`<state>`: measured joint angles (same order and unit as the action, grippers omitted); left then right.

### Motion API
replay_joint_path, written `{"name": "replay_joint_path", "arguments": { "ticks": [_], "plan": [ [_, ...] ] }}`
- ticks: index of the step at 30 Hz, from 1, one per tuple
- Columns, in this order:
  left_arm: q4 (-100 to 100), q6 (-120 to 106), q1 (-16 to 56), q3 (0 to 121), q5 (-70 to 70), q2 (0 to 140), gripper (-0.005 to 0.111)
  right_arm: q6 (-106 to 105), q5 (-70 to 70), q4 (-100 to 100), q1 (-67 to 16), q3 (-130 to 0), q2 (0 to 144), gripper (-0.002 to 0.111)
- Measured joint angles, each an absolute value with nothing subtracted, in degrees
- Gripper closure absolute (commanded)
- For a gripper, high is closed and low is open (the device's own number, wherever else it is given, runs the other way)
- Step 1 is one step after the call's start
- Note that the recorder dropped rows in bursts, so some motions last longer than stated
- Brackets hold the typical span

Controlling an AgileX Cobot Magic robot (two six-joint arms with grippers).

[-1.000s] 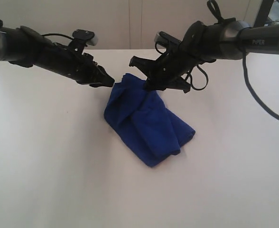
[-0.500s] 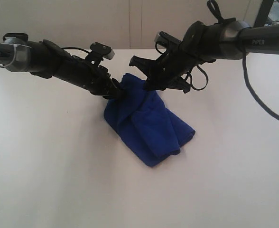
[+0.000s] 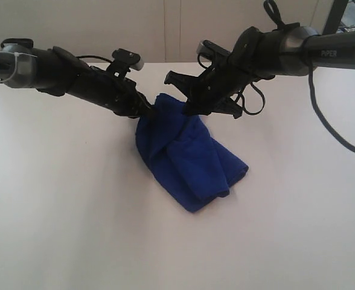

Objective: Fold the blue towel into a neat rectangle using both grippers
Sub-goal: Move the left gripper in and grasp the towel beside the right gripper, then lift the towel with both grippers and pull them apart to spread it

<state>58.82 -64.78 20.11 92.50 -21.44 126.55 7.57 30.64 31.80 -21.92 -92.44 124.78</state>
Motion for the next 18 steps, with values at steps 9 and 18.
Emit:
{"name": "replay_joint_path", "arguments": {
  "ticks": [9,18],
  "plan": [
    [55.55,-52.38,14.18,92.50,-34.53,118.68,0.107,3.54,31.85,28.09,-21.92,-92.44,119.95,0.108],
    [41.89,-44.05,12.08,92.50,-48.46,111.05,0.107,4.16,42.87,9.89,-21.92,-92.44,110.47,0.108]
  ]
}}
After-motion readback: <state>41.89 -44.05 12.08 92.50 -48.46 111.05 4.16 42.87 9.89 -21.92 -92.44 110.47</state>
